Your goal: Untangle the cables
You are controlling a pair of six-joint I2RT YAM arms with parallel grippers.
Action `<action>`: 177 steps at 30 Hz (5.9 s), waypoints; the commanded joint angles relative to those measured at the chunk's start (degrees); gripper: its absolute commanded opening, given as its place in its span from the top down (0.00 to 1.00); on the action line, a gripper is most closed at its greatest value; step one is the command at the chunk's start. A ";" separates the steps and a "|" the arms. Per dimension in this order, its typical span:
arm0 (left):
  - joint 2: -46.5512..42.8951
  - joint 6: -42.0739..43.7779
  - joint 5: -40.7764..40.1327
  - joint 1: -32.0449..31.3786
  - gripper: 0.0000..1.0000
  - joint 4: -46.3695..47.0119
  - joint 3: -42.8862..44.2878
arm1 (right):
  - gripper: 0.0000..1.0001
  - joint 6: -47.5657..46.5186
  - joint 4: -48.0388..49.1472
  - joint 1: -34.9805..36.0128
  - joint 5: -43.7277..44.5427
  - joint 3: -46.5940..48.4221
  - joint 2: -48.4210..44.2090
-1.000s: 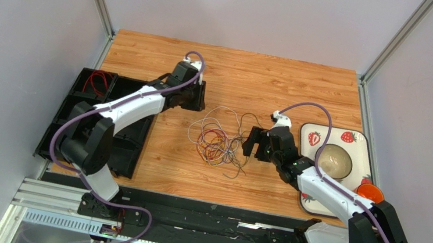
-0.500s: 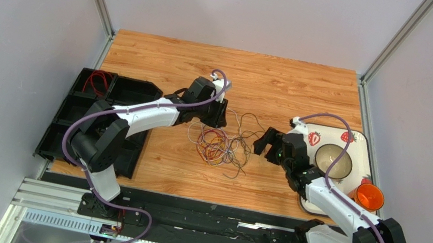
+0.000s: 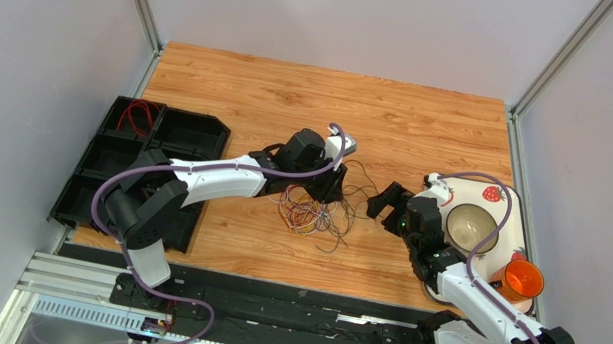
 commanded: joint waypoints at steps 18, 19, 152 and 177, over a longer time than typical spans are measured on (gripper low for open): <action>4.95 -13.12 -22.13 -3.43 0.53 -16.87 6.30 | 0.08 0.30 2.78 -0.24 0.30 1.01 0.96; 4.77 -13.03 -21.79 -3.61 0.53 -16.17 5.95 | 0.08 0.21 2.78 -0.24 -0.14 1.18 1.13; 5.21 -9.07 -26.28 -10.30 1.00 -52.71 53.03 | 0.09 -0.14 2.16 -0.24 -1.90 1.80 2.28; -14.98 -5.73 -20.34 1.75 1.00 -41.13 55.49 | 0.09 -0.05 2.34 -0.33 -1.99 1.62 1.92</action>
